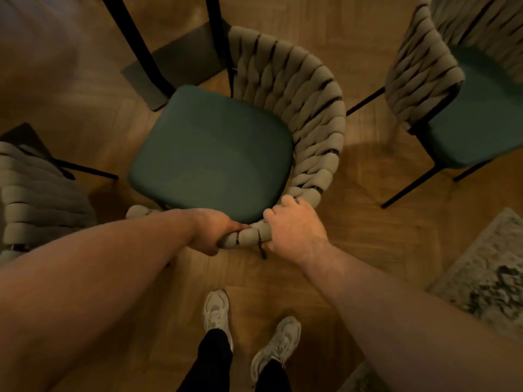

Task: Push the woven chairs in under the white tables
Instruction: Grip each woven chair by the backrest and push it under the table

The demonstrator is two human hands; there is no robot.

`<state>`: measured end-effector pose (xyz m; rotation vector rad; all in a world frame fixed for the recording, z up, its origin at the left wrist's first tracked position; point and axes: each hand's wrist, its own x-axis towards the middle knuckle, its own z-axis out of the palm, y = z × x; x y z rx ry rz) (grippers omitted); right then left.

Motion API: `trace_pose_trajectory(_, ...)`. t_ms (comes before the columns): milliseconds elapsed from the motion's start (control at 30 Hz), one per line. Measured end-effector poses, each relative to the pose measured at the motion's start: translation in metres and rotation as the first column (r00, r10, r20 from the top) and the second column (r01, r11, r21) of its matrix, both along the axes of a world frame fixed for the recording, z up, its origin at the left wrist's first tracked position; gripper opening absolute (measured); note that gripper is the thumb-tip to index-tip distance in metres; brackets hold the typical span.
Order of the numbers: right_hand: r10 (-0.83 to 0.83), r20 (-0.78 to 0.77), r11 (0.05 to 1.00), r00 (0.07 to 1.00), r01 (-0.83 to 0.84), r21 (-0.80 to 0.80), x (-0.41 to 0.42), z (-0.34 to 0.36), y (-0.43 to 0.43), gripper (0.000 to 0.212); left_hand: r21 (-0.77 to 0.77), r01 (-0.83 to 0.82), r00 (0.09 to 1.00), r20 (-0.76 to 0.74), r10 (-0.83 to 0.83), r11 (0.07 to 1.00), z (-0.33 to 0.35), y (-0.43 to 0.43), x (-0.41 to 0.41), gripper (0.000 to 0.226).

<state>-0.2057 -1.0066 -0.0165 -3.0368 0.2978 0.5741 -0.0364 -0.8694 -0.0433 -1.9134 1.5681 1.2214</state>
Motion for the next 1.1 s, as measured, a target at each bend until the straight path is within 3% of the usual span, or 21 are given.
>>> trace_pose_trajectory(133,-0.020,0.026,0.987,0.999,0.016,0.157,0.012,0.010,-0.013,0.043,0.031,-0.053,0.997,0.056,0.052,0.998,0.009,0.021,0.037,0.097)
trace_pose_trajectory(200,-0.093,-0.021,0.990,0.995,0.095,0.108,0.017,0.014,-0.035,0.067,0.034,-0.054,0.991,0.125,0.050,0.998,0.014,0.024,0.055,0.089)
trace_pose_trajectory(267,-0.161,-0.074,0.986,0.984,0.164,0.042,0.023,0.015,-0.056,0.079,0.069,-0.073,0.979,0.197,0.059,0.995,0.017,0.023,0.071,0.073)
trace_pose_trajectory(400,-0.181,-0.035,0.983,0.983,0.181,0.007,0.042,0.010,-0.055,0.059,0.087,-0.196,0.933,0.324,0.158,0.977,0.022,0.016,0.076,0.049)
trace_pose_trajectory(500,-0.177,0.013,0.983,0.984,0.177,-0.036,0.050,0.010,-0.048,0.053,-0.192,-0.309,0.916,0.202,0.345,0.932,0.015,0.008,0.047,0.074)
trace_pose_trajectory(567,-0.155,-0.004,0.984,0.988,0.154,-0.086,0.054,0.014,-0.048,0.051,-0.350,-0.351,0.906,0.107,0.409,0.869,0.011,-0.001,0.019,0.075)
trace_pose_trajectory(633,-0.149,-0.028,0.983,0.988,0.145,-0.115,0.061,0.018,-0.044,0.048,-0.410,-0.398,0.887,0.059,0.459,0.821,0.006,-0.008,0.004,0.066)
trace_pose_trajectory(767,-0.082,-0.077,0.987,0.994,0.071,-0.142,0.068,0.020,-0.025,0.042,-0.377,-0.428,0.857,0.118,0.501,0.821,0.000,0.012,0.017,0.023)
trace_pose_trajectory(900,-0.009,-0.057,0.999,0.998,0.007,-0.031,0.082,0.011,-0.011,0.043,-0.356,-0.362,0.891,0.138,0.432,0.861,-0.001,0.047,0.045,0.020)
trace_pose_trajectory(1000,0.001,-0.049,0.991,0.999,0.005,0.135,0.104,0.003,-0.011,0.059,-0.327,-0.366,0.892,0.145,0.429,0.871,0.003,0.071,0.076,0.025)
trace_pose_trajectory(1100,-0.013,-0.105,1.000,0.994,0.016,0.027,0.126,-0.008,-0.038,0.078,-0.272,-0.410,0.880,0.131,0.456,0.870,0.002,0.093,0.108,0.032)
